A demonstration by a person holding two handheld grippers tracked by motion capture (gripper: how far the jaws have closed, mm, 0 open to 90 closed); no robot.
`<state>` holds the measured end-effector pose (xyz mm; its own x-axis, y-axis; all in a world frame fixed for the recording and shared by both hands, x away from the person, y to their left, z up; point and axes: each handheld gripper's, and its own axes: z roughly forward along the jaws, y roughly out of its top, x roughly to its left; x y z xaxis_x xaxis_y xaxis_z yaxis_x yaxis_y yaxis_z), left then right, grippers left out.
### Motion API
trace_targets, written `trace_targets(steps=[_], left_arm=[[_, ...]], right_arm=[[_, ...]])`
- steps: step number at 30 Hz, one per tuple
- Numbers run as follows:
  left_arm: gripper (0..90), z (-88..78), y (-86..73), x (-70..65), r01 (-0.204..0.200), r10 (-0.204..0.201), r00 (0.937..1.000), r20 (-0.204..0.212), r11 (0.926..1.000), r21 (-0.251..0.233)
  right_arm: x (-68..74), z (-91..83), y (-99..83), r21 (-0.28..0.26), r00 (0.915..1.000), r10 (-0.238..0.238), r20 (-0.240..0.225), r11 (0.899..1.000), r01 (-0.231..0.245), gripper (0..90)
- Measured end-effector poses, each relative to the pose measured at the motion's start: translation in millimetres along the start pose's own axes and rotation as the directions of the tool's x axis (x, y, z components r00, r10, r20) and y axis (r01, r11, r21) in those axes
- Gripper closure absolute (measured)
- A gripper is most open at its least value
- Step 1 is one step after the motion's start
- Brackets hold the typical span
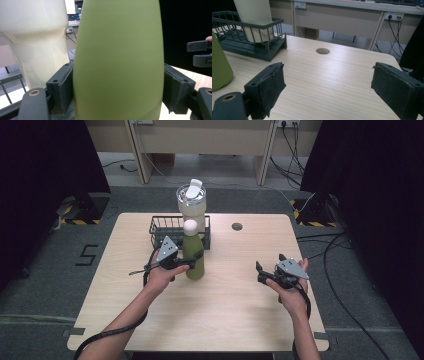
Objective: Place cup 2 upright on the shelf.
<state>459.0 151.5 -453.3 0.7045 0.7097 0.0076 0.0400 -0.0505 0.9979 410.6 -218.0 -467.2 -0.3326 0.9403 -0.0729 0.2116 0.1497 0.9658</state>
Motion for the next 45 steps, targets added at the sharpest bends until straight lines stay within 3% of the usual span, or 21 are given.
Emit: trace_targets(steps=[17,26,34,45], left_arm=[[23.0,-4.1,2.0,1.3,-0.032,0.032,0.9991,-0.027,0.9995,0.0],[23.1,-11.2,4.0,4.2,-0.023,0.022,0.999,-0.039,0.9997,-0.005],[23.1,-20.2,13.1,8.5,-0.053,0.052,0.9963,-0.069,0.9986,-0.003],[23.2,-32.4,29.3,22.0,-0.053,0.05,0.9937,-0.1,0.9983,-0.026]], right_arm=[[-1.2,-0.7,0.4,-0.001,1.0,0.001,0.009,1.0,-0.001,11.7],[-1.2,-0.8,0.7,-0.002,0.9999,0.007,0.012,1.0,-0.007,12.0],[-2.0,-1.0,1.6,-0.005,0.9998,0.006,0.017,1.0,-0.006,12.1],[-2.6,-1.3,1.9,-0.006,0.9998,0.011,0.019,1.0,-0.011,12.3]])
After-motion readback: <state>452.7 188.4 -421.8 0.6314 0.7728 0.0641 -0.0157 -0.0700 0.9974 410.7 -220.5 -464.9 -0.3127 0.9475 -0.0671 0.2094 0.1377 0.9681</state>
